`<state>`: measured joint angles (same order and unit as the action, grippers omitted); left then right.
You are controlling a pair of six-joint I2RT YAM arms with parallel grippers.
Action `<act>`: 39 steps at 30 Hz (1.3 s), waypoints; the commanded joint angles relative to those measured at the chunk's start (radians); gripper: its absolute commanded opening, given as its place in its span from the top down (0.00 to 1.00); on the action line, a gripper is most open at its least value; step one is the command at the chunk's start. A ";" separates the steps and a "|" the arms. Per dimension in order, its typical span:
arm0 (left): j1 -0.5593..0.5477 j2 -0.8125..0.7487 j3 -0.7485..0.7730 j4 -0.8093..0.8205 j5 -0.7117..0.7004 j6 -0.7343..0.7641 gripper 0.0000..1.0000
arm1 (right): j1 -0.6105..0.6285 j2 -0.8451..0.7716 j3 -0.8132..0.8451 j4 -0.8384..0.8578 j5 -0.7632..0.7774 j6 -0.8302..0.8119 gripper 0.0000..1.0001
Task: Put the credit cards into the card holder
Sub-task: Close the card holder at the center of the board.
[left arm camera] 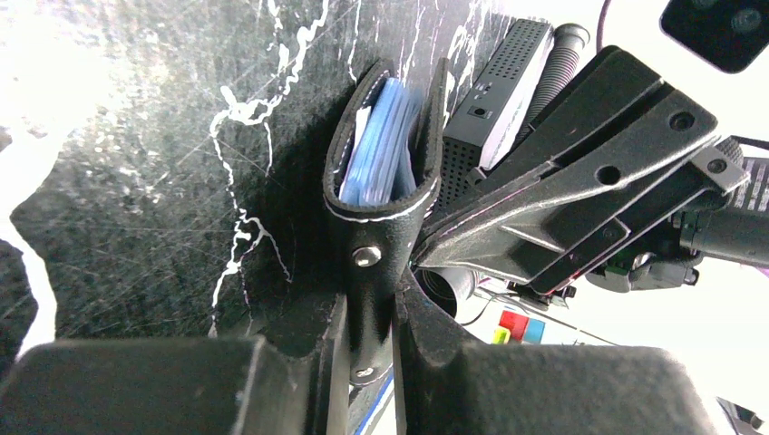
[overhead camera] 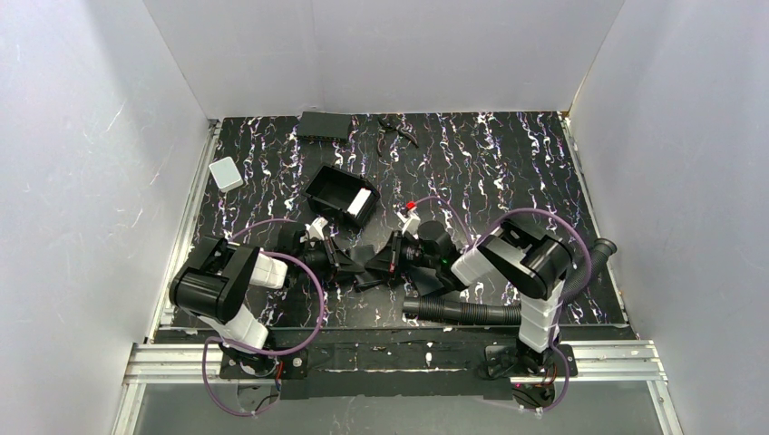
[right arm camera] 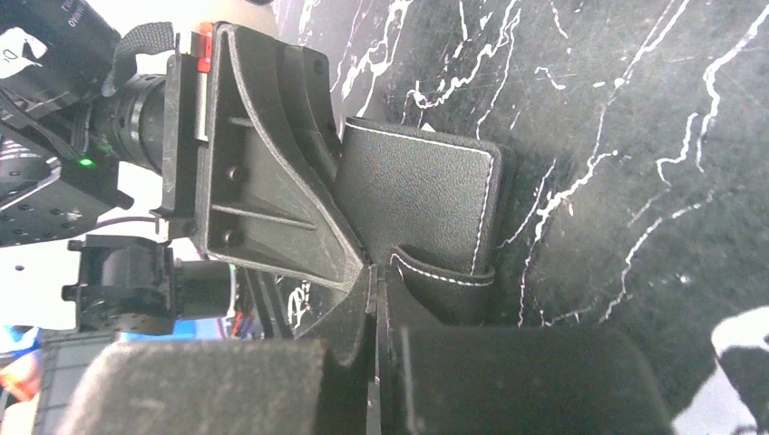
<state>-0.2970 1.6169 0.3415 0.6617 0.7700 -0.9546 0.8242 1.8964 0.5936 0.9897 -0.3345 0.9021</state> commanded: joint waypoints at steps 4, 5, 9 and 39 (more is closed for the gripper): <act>-0.005 0.037 -0.016 -0.039 -0.036 0.028 1.00 | -0.042 0.214 0.039 -0.419 0.031 -0.037 0.99; -0.005 0.040 -0.017 -0.036 -0.034 0.028 1.00 | -0.044 0.218 0.040 -0.435 0.033 -0.038 0.99; 0.001 0.051 -0.022 -0.023 -0.028 0.028 1.00 | -0.067 0.232 0.038 -0.461 0.041 -0.044 0.99; 0.141 0.151 -0.231 0.347 -0.015 -0.123 1.00 | -0.090 0.386 0.088 -0.476 0.069 -0.054 0.99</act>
<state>-0.1876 1.7466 0.1837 1.0672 0.8126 -1.1017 0.7799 2.0969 0.7573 1.0203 -0.5579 0.9786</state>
